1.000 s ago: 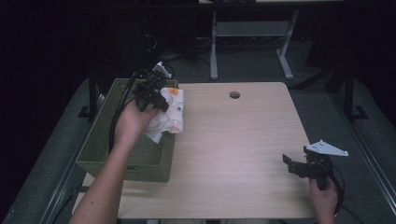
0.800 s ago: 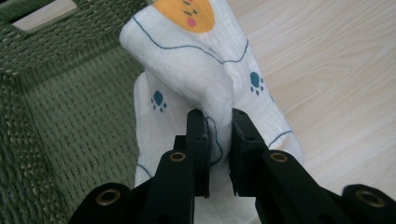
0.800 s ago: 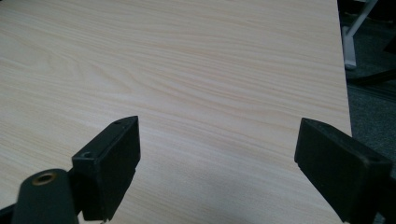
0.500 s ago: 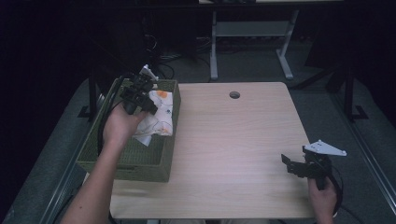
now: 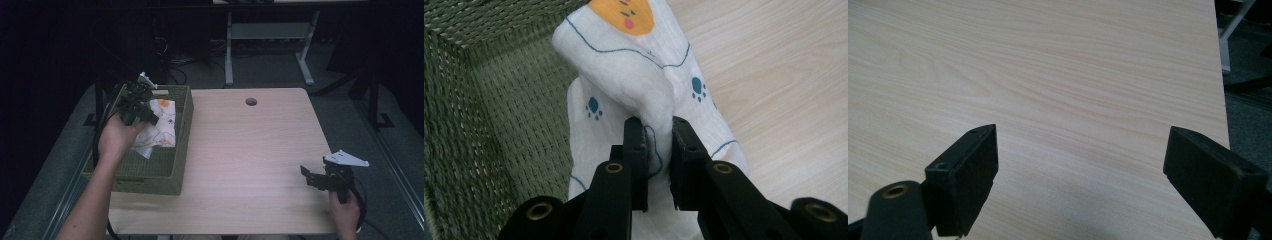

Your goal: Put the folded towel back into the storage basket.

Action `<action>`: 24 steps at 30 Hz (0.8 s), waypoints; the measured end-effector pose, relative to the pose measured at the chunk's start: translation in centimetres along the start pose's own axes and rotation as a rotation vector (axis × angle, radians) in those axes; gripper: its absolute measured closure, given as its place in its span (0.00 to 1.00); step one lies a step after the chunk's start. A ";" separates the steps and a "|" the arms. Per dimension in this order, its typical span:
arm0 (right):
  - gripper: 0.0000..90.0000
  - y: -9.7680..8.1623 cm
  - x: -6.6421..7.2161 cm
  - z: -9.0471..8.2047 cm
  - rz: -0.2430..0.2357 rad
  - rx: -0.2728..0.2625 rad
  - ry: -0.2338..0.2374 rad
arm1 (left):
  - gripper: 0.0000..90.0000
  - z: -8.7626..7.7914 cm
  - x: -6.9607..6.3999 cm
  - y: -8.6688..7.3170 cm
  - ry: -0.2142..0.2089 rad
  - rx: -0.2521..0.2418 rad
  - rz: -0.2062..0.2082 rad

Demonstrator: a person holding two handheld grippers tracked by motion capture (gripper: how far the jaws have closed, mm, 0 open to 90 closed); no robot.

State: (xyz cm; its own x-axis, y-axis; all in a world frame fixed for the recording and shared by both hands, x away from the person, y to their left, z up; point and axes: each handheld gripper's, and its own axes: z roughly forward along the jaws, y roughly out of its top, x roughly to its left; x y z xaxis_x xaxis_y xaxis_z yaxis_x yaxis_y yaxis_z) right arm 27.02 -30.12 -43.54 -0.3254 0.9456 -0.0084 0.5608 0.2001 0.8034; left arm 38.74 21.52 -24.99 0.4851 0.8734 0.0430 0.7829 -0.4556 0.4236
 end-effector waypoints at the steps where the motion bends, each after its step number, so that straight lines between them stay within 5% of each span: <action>1: 0.15 0.0 0.0 0.0 0.001 0.001 0.000 | 0.89 0.1 0.1 -0.1 -0.001 0.000 -0.002; 24: 0.15 -0.1 -0.1 0.0 0.005 0.006 -0.007 | 0.89 1.8 2.6 -1.6 -0.021 0.025 0.010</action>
State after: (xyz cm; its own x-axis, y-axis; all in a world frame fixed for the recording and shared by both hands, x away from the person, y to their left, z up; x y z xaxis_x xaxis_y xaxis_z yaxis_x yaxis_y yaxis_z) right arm 27.06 -30.24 -43.62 -0.3174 0.9482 -0.0088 0.5669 0.1971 0.7998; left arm 39.43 24.25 -27.18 0.5012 0.8649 0.0279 0.7872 -0.4691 0.4004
